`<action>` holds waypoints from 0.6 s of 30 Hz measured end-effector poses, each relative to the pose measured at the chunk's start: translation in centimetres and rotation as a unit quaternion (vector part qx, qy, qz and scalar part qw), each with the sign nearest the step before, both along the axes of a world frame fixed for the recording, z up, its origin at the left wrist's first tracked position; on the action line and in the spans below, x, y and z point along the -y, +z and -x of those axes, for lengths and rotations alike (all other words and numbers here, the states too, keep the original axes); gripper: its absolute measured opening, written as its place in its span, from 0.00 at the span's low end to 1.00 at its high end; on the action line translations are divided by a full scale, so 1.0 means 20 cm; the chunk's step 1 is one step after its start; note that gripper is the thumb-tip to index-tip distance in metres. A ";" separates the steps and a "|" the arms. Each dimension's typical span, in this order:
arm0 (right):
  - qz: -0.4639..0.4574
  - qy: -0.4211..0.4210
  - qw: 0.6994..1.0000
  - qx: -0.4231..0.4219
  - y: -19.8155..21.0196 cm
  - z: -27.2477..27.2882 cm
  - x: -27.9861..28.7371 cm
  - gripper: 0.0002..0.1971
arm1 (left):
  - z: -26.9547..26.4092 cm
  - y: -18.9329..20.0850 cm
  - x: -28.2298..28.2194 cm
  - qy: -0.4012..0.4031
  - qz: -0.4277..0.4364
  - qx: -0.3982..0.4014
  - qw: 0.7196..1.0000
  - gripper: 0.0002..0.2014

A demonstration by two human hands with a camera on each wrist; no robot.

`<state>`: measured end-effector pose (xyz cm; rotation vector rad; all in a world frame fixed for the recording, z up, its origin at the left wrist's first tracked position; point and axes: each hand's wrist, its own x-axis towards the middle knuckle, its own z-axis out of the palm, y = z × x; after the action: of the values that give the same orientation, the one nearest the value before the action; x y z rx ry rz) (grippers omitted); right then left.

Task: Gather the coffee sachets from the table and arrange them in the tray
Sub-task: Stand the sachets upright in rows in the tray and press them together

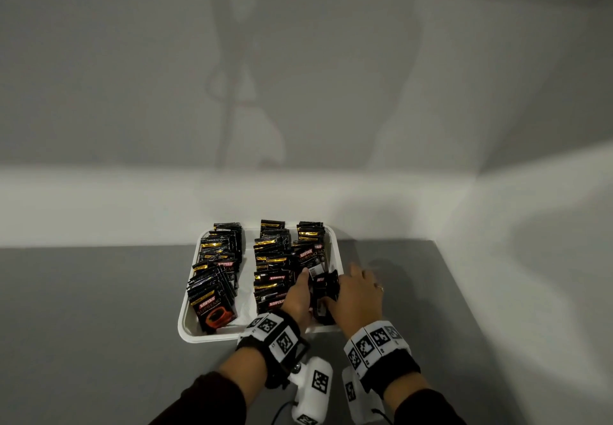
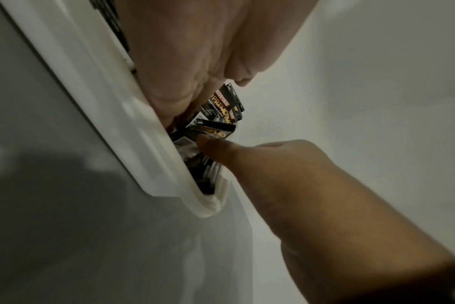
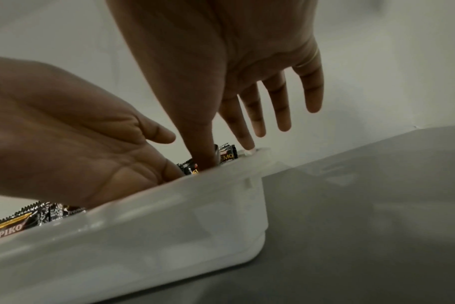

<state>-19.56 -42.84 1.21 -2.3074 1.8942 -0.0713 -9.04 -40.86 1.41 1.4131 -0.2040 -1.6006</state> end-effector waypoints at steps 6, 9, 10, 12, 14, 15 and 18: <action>-0.026 0.015 0.998 -0.049 0.03 -0.03 0.00 0.21 | -0.01 -0.03 0.00 0.005 0.006 -0.033 0.999 0.26; -0.036 0.004 0.998 -0.046 0.02 -0.02 -0.03 0.21 | -0.01 -0.03 0.00 -0.003 0.005 -0.053 0.999 0.28; -0.040 0.002 0.998 -0.047 0.02 -0.03 -0.04 0.22 | -0.01 -0.03 0.01 -0.009 0.005 -0.063 0.998 0.29; -0.049 -0.006 0.998 -0.038 0.02 -0.03 -0.06 0.22 | -0.02 -0.04 0.02 -0.018 -0.002 -0.074 0.997 0.30; -0.066 -0.031 0.997 0.004 0.01 -0.04 -0.09 0.23 | -0.02 -0.04 0.02 -0.021 -0.008 -0.073 0.997 0.30; -0.078 -0.051 0.995 0.035 0.01 -0.04 -0.10 0.23 | -0.02 -0.05 0.02 -0.018 -0.008 -0.074 0.997 0.30; -0.108 -0.109 0.979 0.133 0.01 -0.06 -0.12 0.24 | -0.03 -0.04 0.03 -0.024 -0.015 -0.090 0.996 0.28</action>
<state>-18.39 -40.53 1.49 -1.8427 1.9037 -0.1808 -8.51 -41.42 0.57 1.2854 -0.1089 -1.7657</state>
